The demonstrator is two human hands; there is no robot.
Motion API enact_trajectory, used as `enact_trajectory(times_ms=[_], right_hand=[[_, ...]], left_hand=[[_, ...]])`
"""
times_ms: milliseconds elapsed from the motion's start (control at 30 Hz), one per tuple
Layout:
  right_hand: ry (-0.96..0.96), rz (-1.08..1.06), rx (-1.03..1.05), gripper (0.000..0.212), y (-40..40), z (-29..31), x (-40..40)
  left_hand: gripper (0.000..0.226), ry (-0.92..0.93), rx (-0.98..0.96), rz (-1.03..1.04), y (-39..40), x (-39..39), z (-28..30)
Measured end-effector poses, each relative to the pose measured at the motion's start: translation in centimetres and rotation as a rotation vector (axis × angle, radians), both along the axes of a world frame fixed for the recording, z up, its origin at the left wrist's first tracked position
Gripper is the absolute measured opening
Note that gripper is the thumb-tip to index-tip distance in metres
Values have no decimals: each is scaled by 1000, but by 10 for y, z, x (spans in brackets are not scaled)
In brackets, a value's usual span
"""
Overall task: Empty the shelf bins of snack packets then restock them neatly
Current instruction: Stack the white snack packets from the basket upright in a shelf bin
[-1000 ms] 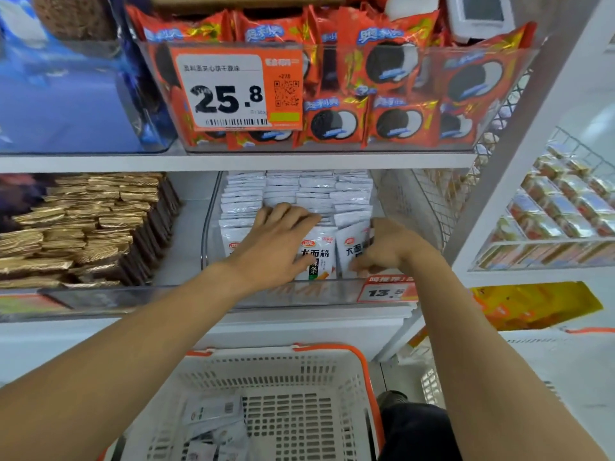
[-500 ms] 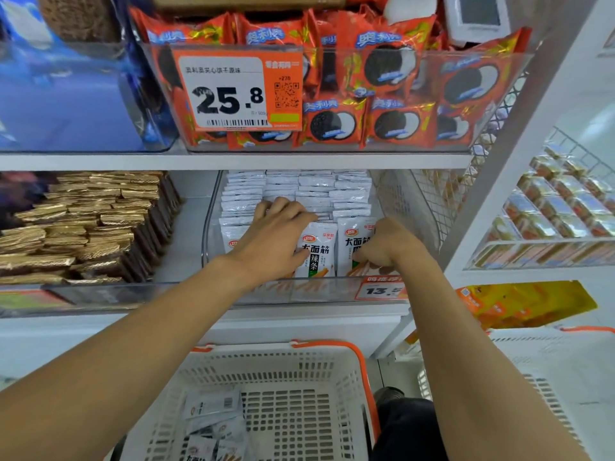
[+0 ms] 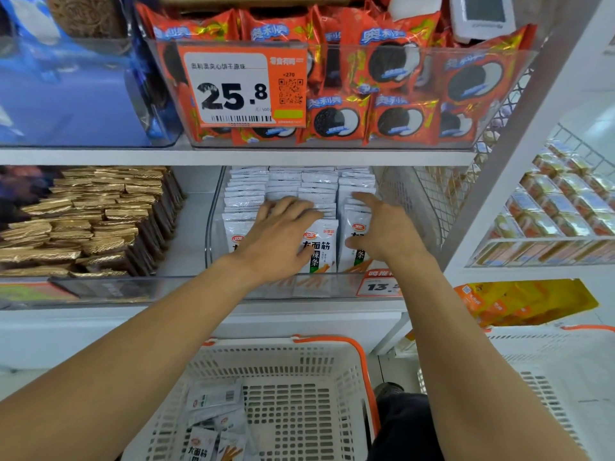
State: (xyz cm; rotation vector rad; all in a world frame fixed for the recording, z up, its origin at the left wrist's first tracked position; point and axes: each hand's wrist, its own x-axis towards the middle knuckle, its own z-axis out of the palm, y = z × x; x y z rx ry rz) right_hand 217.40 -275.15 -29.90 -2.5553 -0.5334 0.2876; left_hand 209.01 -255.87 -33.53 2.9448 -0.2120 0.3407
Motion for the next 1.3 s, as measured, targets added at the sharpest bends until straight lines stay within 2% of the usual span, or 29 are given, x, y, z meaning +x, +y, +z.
enact_trajectory(times_ms=[67,167,333,567,733,800,867,933,967,1000,1067,1133,1200,1267,1300], right_hand=[[1,-16,2,91,3,-3,0],[28,55,-10,113,7,-8,0],[236,-40,40,146,-1,-1,5],[202,8,31,148,-1,-9,8],[265,9,-40,148,-7,3,7],[153,-33,-72,130,-12,16,1],[-85,-48,-14,88,-15,31,-16],[-226,-5,282,42,-7,44,-54],[-228,51,434,24,1,43,-74],[-201,133,520,14,12,38,-93],[-66,365,427,13,37,5,-123],[142,562,118,16,60,-49,-142],[316,647,-228,26,76,-119,-153],[469,620,-423,32,84,-189,-167],[540,571,-433,35,86,-220,-175]], left_hand=[[65,10,-3,3,1,-2,-3],[66,14,-18,6,1,-1,-4],[66,50,-17,12,1,0,-1],[65,62,-25,21,-1,2,0],[64,118,-31,11,-1,-1,7],[58,31,-79,0,-2,-8,13],[45,-200,-169,-6,-6,-28,20],[29,-389,-279,-11,-9,-66,21],[22,-418,-315,-18,-8,-88,16],[16,-387,-349,-18,-6,-111,8],[7,-144,-400,64,6,-149,-20],[4,277,-352,209,26,-173,-66],[6,678,-331,294,48,-195,-121],[9,896,-368,363,62,-217,-166],[17,965,-357,410,66,-227,-184]])
